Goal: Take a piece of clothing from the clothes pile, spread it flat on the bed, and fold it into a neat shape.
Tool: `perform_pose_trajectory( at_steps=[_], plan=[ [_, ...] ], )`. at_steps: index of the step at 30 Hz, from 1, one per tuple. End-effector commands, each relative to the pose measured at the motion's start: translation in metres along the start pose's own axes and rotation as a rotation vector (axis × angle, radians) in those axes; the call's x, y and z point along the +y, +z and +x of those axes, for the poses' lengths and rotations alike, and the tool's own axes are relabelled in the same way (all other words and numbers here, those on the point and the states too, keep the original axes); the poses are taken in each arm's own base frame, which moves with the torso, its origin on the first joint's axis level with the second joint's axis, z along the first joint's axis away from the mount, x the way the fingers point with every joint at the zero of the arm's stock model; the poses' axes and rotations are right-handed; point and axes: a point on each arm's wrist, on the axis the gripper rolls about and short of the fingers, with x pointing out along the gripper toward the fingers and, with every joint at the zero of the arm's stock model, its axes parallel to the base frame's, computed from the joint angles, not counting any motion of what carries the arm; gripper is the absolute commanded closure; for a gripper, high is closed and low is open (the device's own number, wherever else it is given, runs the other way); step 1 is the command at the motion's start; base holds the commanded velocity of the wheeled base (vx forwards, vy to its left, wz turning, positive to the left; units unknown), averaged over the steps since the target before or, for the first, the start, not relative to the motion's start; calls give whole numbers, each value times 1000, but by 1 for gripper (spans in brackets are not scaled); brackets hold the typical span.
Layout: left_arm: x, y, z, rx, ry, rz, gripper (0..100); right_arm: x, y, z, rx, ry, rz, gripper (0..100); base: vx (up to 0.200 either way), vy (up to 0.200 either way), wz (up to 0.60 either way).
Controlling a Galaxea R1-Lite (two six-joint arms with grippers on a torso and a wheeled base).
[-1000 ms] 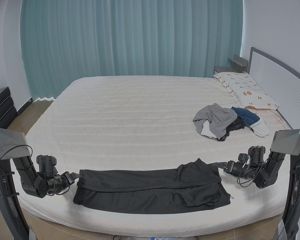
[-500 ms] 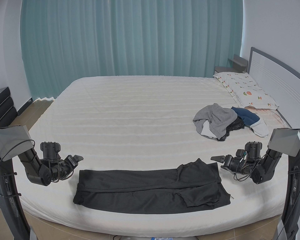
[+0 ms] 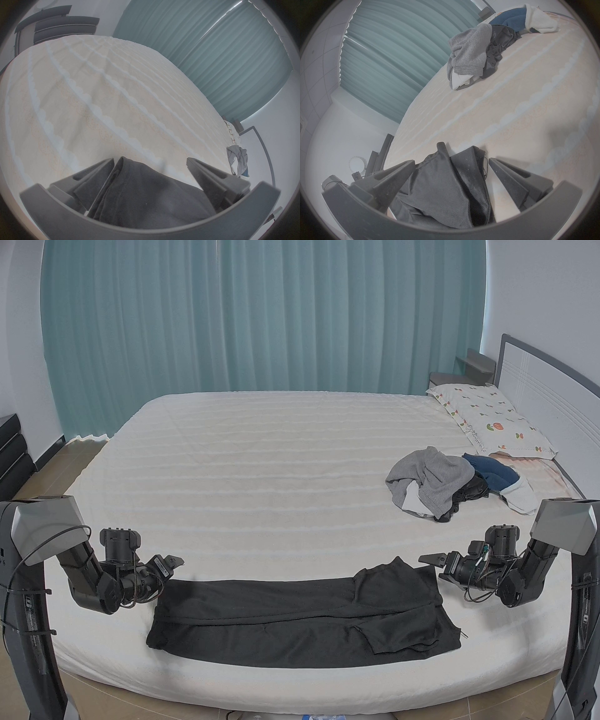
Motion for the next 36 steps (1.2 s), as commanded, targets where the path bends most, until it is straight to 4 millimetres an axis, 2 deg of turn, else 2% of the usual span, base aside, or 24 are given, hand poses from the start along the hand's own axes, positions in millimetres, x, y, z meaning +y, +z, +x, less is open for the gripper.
perform_pose_trajectory(
  at_steps=[1, 10, 15, 22, 36],
  plan=[
    [2, -4, 4, 12, 10, 0, 100, -2, -3, 1, 9, -3, 3, 0, 0, 0, 0],
    [7, 0, 2, -42, 70, -35, 100, -2, -3, 1, 7, -8, 6, 0, 0, 0, 0],
    [6, 11, 1, -82, 59, -113, 100, 1, -4, 3, -12, -32, -2, 0, 0, 0, 0],
    [5, 16, 4, -109, 37, -151, 100, 5, -5, 5, -12, -21, -7, 0, 0, 0, 0],
    [13, 18, 9, -123, 46, -164, 100, 10, -9, 17, -17, -21, 4, 0, 0, 0, 0]
  ],
)
